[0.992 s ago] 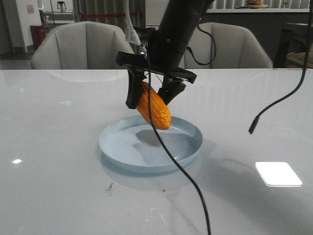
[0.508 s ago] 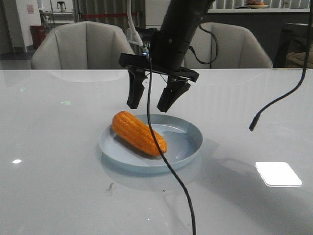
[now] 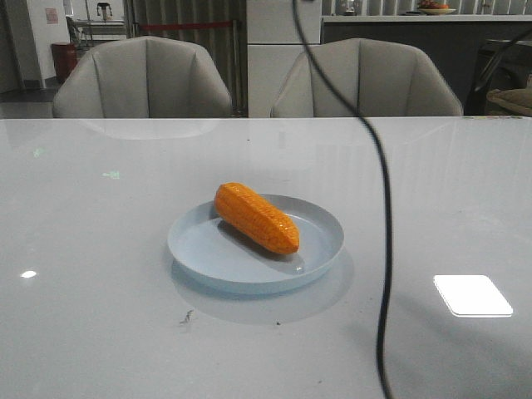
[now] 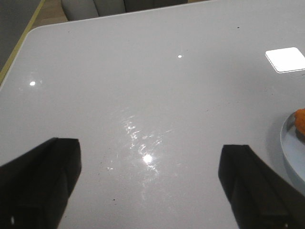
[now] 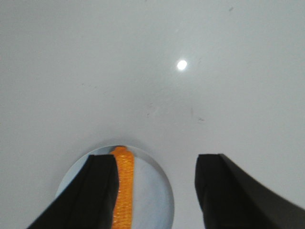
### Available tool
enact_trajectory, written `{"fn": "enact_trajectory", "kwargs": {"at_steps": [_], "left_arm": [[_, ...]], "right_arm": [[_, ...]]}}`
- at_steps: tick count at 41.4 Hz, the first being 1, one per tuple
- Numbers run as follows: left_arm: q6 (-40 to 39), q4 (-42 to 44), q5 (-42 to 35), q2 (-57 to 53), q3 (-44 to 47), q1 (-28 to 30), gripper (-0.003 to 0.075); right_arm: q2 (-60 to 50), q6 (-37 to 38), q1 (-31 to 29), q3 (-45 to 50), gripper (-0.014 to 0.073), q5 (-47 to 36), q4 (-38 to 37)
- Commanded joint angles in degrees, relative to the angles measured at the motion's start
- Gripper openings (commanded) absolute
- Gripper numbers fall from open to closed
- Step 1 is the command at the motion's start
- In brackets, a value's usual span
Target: Place corn on plate with both arms
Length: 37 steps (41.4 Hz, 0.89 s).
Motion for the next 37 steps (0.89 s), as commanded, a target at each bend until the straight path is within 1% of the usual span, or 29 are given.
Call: {"fn": "enact_trajectory", "kwargs": {"at_steps": [1, 6, 10, 15, 22, 24, 25, 27, 31, 37], "left_arm": [[0.0, -0.2, -4.9, -0.5, -1.6, 0.1, 0.0632], [0.0, -0.2, -4.9, -0.5, -1.6, 0.1, 0.0632], [0.0, -0.2, -4.9, -0.5, -1.6, 0.1, 0.0632], [0.0, -0.2, -4.9, -0.5, -1.6, 0.1, 0.0632], [0.0, -0.2, -4.9, -0.5, -1.6, 0.1, 0.0632], [0.0, -0.2, -4.9, -0.5, -1.6, 0.1, 0.0632], [0.0, -0.2, -4.9, -0.5, -1.6, 0.1, 0.0632], [0.0, -0.2, -4.9, -0.5, -1.6, 0.1, 0.0632], [0.0, -0.2, -4.9, -0.5, -1.6, 0.1, 0.0632], [0.0, -0.2, -4.5, -0.5, -1.6, 0.1, 0.0632]], "right_arm": [[-8.3, -0.2, -1.0, -1.6, 0.0466, -2.3, -2.2], [-13.9, -0.1, -2.4, 1.0, 0.0466, -0.6, -2.2], [-19.5, -0.1, -3.9, 7.4, 0.0466, -3.1, -3.0], [-27.9, -0.1, -6.9, 19.7, 0.0466, -10.4, -3.9], [-41.5, 0.7, -14.0, 42.4, 0.0466, -20.6, -3.9], [-46.1, 0.7, -16.2, 50.2, 0.0466, -23.5, -3.9], [-47.2, 0.7, -17.2, 52.1, 0.0466, -24.7, -3.9], [-51.5, 0.7, -19.6, 59.1, 0.0466, -27.1, -3.9], [-58.0, 1.7, -23.6, 68.6, 0.0466, -29.6, -3.9], [-66.7, 2.1, -28.8, 80.0, 0.0466, -28.7, -3.9]]}}
